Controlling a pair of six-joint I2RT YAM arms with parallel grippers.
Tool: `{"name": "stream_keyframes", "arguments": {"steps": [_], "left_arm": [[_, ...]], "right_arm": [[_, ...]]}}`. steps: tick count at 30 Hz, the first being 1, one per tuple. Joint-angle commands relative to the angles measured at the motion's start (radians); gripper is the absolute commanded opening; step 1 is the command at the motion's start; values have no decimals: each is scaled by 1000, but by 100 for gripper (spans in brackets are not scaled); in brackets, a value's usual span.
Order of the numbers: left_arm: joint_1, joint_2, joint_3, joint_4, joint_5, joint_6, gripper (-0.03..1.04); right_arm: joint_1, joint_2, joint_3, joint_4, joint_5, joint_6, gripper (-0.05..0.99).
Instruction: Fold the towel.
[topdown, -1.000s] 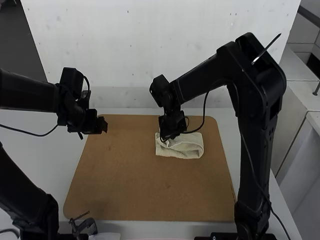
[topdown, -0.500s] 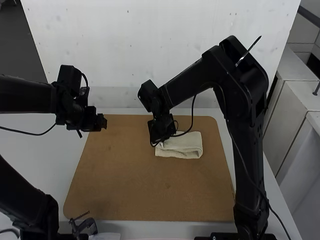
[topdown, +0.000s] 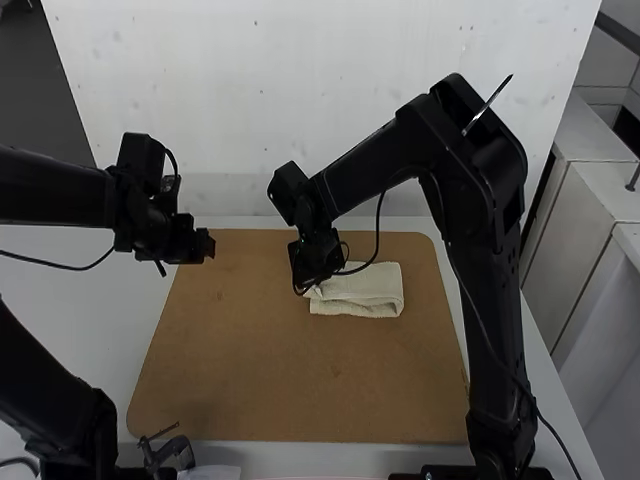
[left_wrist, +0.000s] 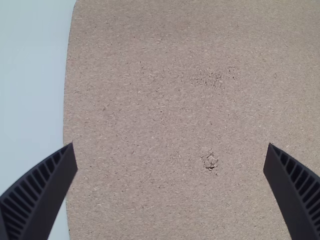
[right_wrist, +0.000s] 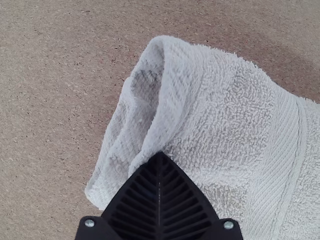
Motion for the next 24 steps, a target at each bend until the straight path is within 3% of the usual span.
{"name": "stream_keyframes", "arguments": {"steps": [1, 3, 9, 11, 15, 20, 24], "left_arm": [[0, 2, -4, 10, 9, 14, 96], [0, -1, -4, 10, 9, 15, 96], [-5, -13, -4, 10, 9, 15, 96], [-8, -14, -4, 10, 9, 15, 96], [-2, -16, -4, 10, 7, 17, 96], [17, -28, -10, 10, 7, 50, 96], [27, -70, -38, 24, 7, 52, 96]], "right_arm": [[-31, -86, -2, -5, 14, 4, 2], [-56, -122, -6, -35, 15, -5, 17], [-177, -240, -75, -41, 5, -31, 82], [-223, -287, -118, -21, 3, -46, 96], [-337, -385, -229, 53, 0, -100, 96], [-487, -528, -391, 165, -44, -174, 96], [-608, -672, -517, 277, -95, -223, 96]]}}
